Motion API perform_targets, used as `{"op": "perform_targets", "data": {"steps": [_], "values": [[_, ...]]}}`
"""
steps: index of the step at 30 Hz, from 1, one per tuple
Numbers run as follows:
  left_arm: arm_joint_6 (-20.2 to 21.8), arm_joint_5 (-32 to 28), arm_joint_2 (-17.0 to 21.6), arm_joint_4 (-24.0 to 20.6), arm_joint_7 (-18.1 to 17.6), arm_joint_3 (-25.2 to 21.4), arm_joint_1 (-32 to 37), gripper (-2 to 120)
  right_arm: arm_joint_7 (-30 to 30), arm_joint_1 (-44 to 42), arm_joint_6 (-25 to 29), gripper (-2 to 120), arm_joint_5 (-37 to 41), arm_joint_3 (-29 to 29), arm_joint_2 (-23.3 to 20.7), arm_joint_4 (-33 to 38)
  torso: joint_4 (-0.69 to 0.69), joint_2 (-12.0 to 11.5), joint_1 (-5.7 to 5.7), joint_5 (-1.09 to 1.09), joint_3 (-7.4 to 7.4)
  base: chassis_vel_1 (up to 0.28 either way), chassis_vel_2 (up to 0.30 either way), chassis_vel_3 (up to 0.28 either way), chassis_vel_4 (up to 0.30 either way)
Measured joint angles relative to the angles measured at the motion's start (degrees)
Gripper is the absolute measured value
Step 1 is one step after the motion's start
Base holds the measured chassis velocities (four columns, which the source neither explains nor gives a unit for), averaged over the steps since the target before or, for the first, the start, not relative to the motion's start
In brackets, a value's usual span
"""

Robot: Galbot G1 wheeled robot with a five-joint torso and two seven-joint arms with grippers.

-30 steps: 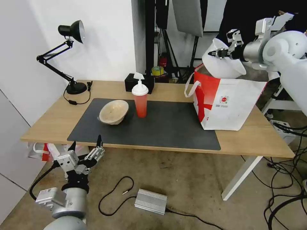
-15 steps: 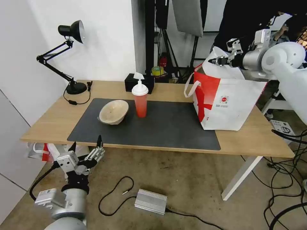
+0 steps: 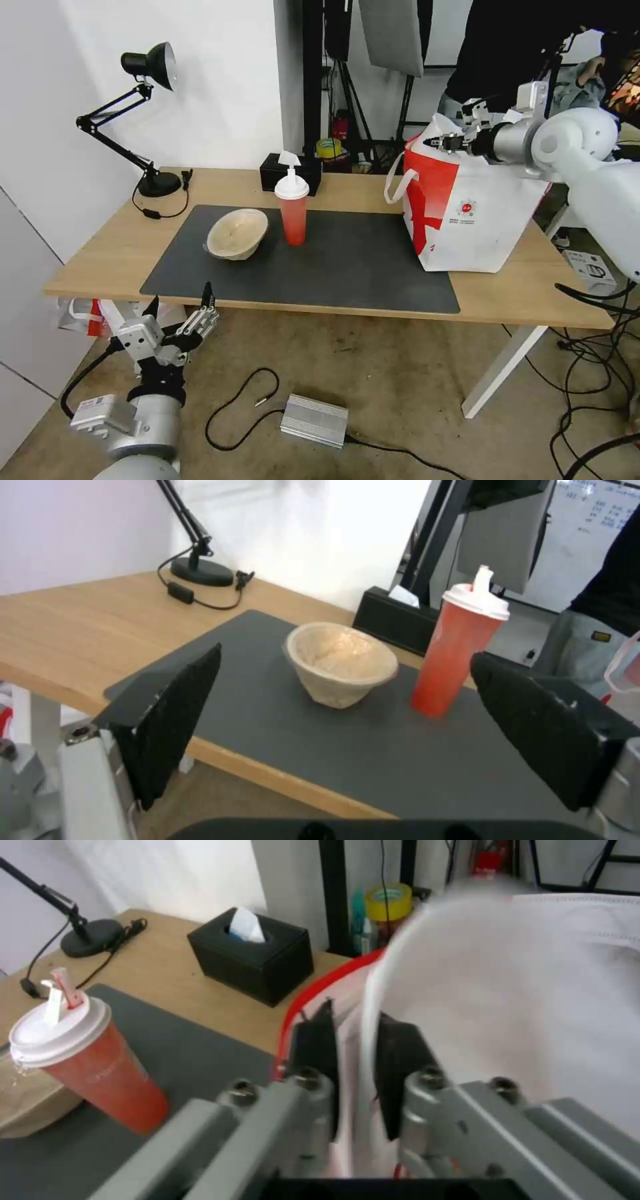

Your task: Pick up the trash from the table and place it into the takeout bag.

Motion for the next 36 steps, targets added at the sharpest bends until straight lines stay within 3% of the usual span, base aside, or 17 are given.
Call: {"op": "perform_targets", "data": {"steps": [7,9,13,16,24,36], "values": [[0.0,0.0,0.0,-0.1,0.0,-0.1,0.0,100,0.4,0.0,0.0,34,-0.9,0.0,-0.5,0.6,0.00,0.0,0.00,0.00,0.00,0.000,0.000,0.000,0.000],[0.0,0.0,0.1,-0.3,-0.1,-0.2,0.0,100,0.5,0.0,0.0,47,-1.6,0.2,-0.7,1.3,0.00,0.0,0.00,0.00,0.00,0.000,0.000,0.000,0.000],[0.0,-0.1,0.4,-0.5,-0.1,-0.4,0.0,100,0.5,-0.1,0.0,56,-2.3,0.2,-1.2,2.3,0.00,0.0,0.00,0.00,0.00,0.000,0.000,0.000,0.000],[0.0,-0.2,0.4,-0.7,-0.2,-0.5,0.1,100,0.7,0.0,0.0,73,-2.8,0.1,-1.5,2.7,0.00,0.0,0.00,0.00,0.00,0.000,0.000,0.000,0.000],[-0.1,-0.1,0.2,-1.0,-0.2,-0.6,0.5,100,0.8,0.0,0.0,98,-2.8,0.0,-2.3,3.2,0.00,0.0,0.00,0.00,0.00,0.000,0.000,0.000,0.000],[-0.1,0.2,0.0,-1.2,-0.2,-0.6,0.8,100,1.0,-0.4,0.0,100,-2.8,0.9,-3.1,5.1,0.00,0.0,0.00,0.00,0.00,0.000,0.000,0.000,0.000]]}}
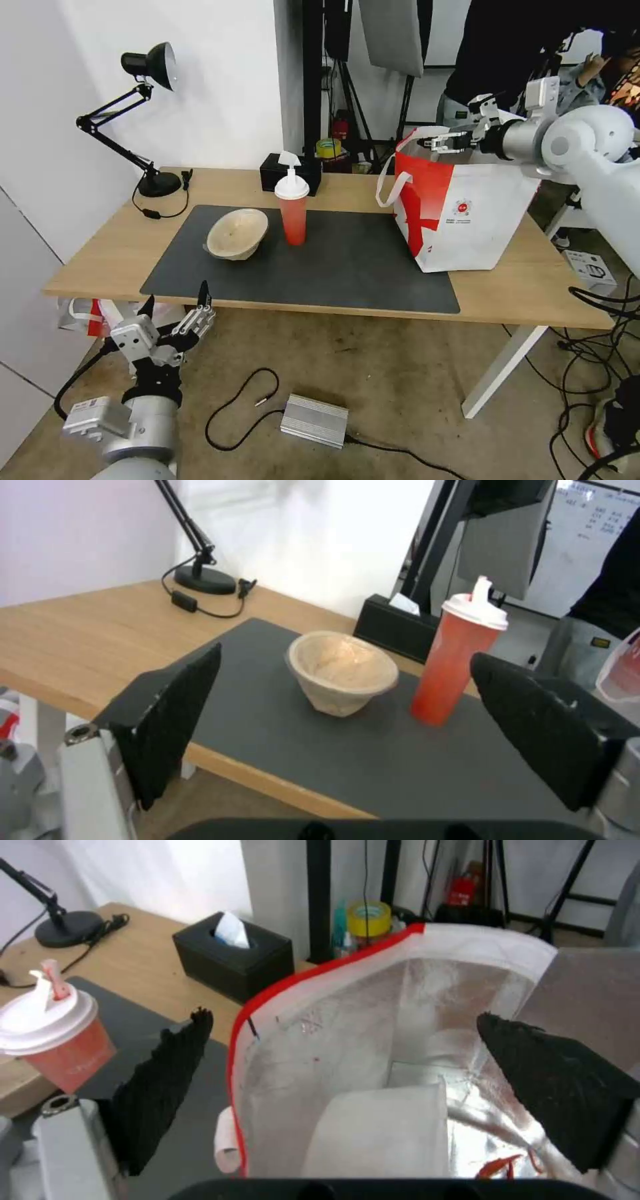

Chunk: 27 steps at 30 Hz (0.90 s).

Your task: Pick up the trash from the table and place it into the takeout bag.

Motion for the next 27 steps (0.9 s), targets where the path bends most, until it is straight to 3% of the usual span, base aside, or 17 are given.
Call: {"op": "perform_targets", "data": {"steps": [20,21,22,27], "values": [[-0.1,0.3,-0.1,0.1,0.0,0.0,0.5,100,4.2,-4.8,4.2,100,-0.5,4.0,-2.6,8.7,0.00,0.0,0.00,0.00,0.00,0.000,0.000,0.000,0.000],[-0.2,0.4,-0.1,-0.2,0.0,-0.1,1.0,100,6.5,-9.1,9.5,100,-0.6,7.1,-3.3,12.1,0.01,0.0,0.00,0.00,0.00,0.000,0.000,0.000,0.000],[-0.2,0.5,-0.1,-0.2,0.0,-0.1,1.2,100,7.3,-10.8,11.2,100,-0.6,8.2,-3.7,13.5,0.00,0.0,0.00,0.00,0.00,0.000,0.000,0.000,0.000],[-0.3,0.7,-0.1,-0.2,0.0,-0.1,1.4,100,8.8,-14.9,15.5,100,-0.7,11.4,-4.8,16.8,0.00,0.0,0.00,0.00,0.00,0.000,0.000,0.000,0.000]]}}
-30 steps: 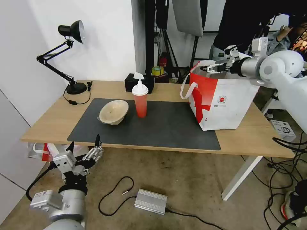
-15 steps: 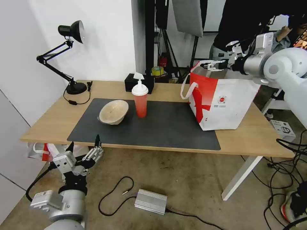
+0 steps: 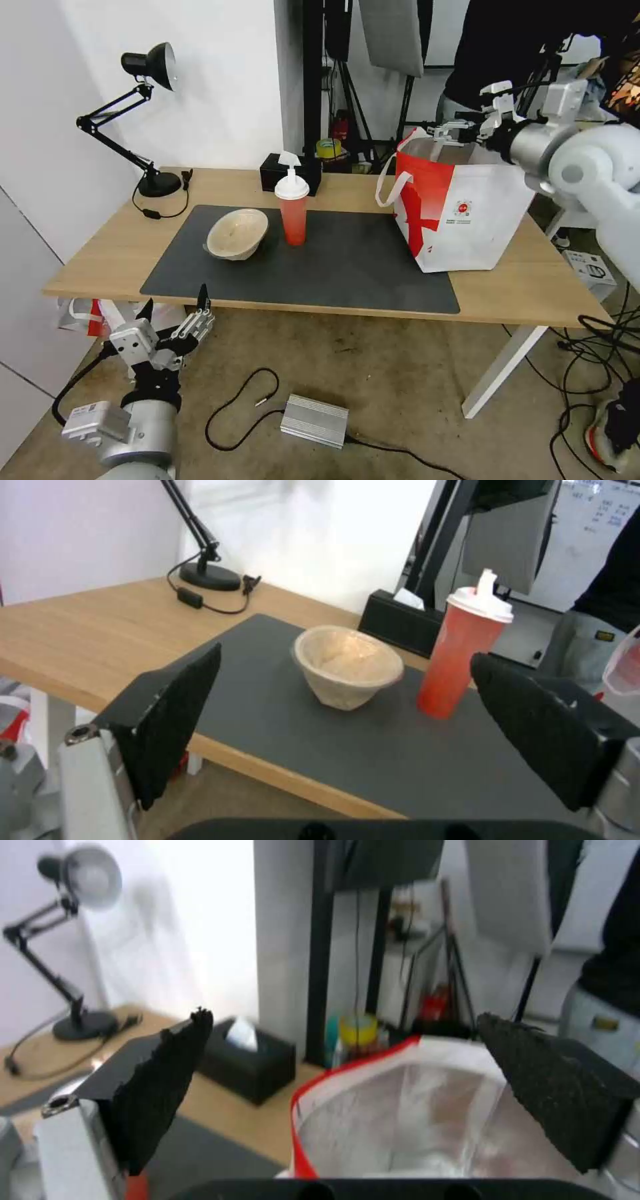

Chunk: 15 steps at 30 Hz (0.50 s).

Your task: Pick up the trash from the table and place it into the takeout bag.

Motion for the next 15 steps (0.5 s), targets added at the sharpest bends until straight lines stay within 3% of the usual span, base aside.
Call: {"op": "perform_targets", "data": {"steps": [4,15], "values": [[0.0,0.2,0.2,0.0,0.0,0.0,0.3,100,1.1,-6.4,5.2,100,-2.2,4.4,-3.2,5.2,-0.01,0.0,0.00,0.01,0.00,0.000,0.000,0.000,0.000],[-0.4,0.9,-0.2,0.0,0.0,0.4,0.7,100,4.4,-17.4,10.1,100,-3.6,10.8,-6.1,12.8,-0.01,0.0,0.00,0.01,0.00,0.000,0.000,0.000,0.000]]}}
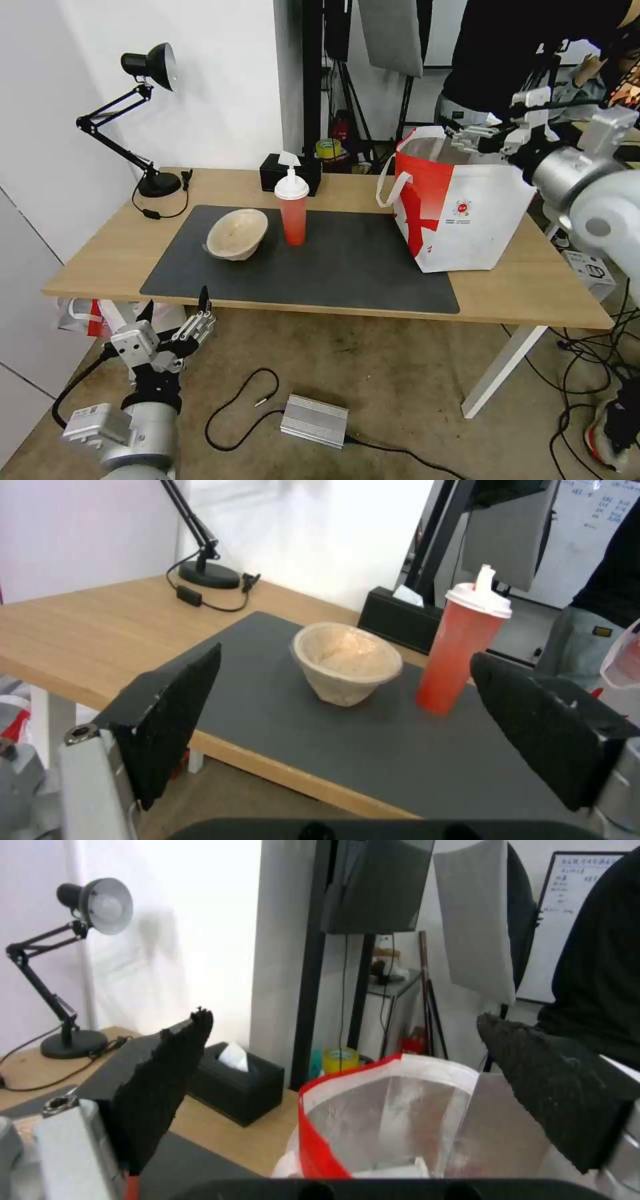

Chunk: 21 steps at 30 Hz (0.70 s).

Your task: Pick up the trash from the table and place it into the takeout bag.

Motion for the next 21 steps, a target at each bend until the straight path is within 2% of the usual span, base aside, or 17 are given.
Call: {"op": "perform_targets", "data": {"steps": [9,21], "values": [[-0.8,0.6,-0.4,0.0,0.1,-0.4,0.5,100,5.2,-8.7,6.3,100,-3.4,3.0,1.9,4.8,0.01,0.0,0.00,0.00,0.00,0.000,0.000,0.000,0.000],[-1.0,1.3,-0.9,0.0,0.1,-0.2,0.4,100,6.6,-20.4,15.5,100,-5.7,8.1,5.7,9.8,0.00,0.0,0.00,-0.01,0.00,0.000,0.000,0.000,0.000]]}}
